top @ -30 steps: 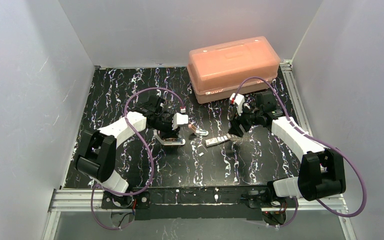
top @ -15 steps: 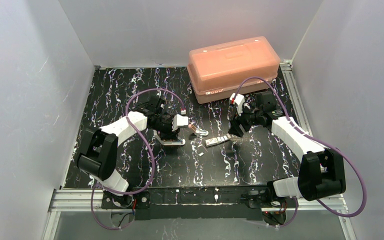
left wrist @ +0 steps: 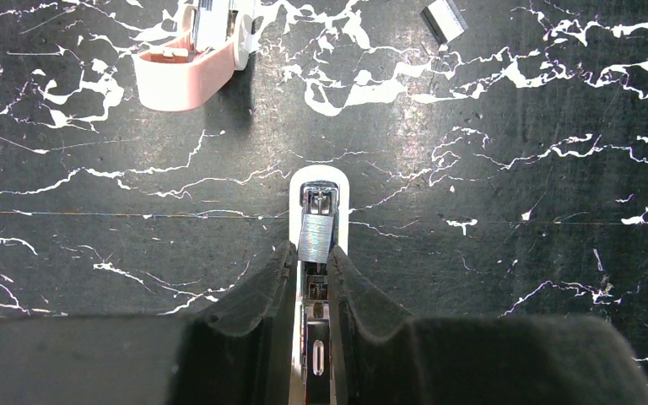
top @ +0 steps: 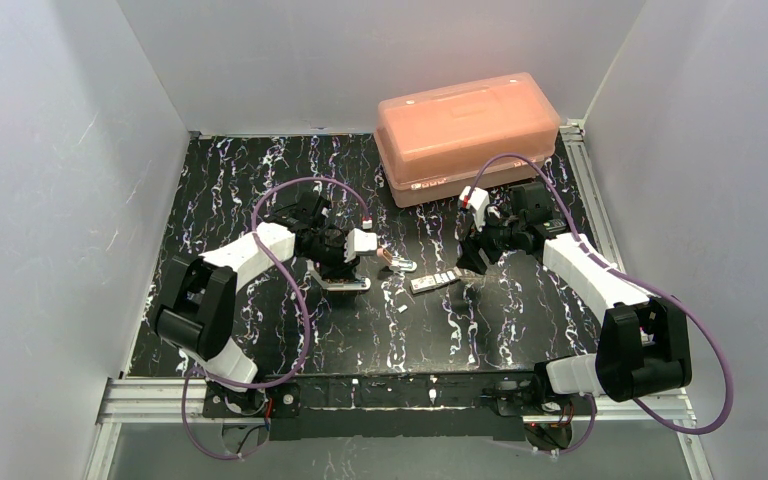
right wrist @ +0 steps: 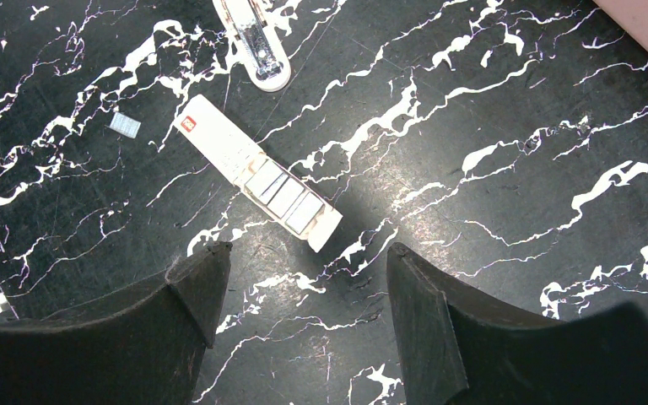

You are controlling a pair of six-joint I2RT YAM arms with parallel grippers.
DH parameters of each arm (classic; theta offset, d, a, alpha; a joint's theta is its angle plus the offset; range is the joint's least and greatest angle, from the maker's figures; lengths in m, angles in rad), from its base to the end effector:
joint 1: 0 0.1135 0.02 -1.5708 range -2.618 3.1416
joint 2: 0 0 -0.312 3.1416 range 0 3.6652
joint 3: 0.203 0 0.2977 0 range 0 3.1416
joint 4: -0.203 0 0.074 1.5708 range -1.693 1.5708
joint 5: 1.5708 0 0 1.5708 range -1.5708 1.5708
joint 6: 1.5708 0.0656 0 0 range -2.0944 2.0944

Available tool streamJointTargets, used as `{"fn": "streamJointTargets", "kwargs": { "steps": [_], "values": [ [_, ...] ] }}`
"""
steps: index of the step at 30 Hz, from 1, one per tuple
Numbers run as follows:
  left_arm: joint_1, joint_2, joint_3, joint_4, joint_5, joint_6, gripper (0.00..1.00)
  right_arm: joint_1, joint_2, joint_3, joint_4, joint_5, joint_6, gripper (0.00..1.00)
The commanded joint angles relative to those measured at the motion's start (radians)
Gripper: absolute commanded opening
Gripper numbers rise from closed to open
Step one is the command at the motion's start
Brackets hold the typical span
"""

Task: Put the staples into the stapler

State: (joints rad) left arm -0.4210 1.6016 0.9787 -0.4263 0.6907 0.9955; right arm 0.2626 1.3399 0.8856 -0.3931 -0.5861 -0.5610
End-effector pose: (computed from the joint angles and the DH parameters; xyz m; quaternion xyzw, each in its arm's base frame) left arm 0.3147 -0.1867 0.1960 0.6577 0.6337 -0.2449 0.3254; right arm 0.3016 0.1187 0.2468 -0.4521 0.7797 0.2168 0.3752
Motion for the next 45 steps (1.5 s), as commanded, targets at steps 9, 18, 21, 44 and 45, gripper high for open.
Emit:
{"fn": "streamJointTargets", "kwargs": {
  "steps": [9,18,21,44,45],
  "values": [
    [0.005,0.022,0.019,-0.02,0.004,0.0,0.0,-0.004,-0.002,-0.002,0.015,-0.016,-0.003,0.75],
    [0.005,0.021,0.021,-0.022,0.005,0.002,0.0,-0.005,-0.003,-0.002,0.015,-0.017,-0.003,0.75],
    [0.005,0.023,0.021,-0.022,0.004,0.002,0.0,-0.004,-0.002,-0.002,0.015,-0.017,-0.003,0.75],
    [0.0,0.045,0.028,-0.021,0.0,-0.005,0.0,-0.004,-0.001,-0.002,0.014,-0.014,-0.005,0.75],
    [-0.001,0.046,0.028,-0.02,-0.002,-0.006,0.01,-0.004,-0.001,-0.002,0.015,-0.014,-0.005,0.75]
  ]
}}
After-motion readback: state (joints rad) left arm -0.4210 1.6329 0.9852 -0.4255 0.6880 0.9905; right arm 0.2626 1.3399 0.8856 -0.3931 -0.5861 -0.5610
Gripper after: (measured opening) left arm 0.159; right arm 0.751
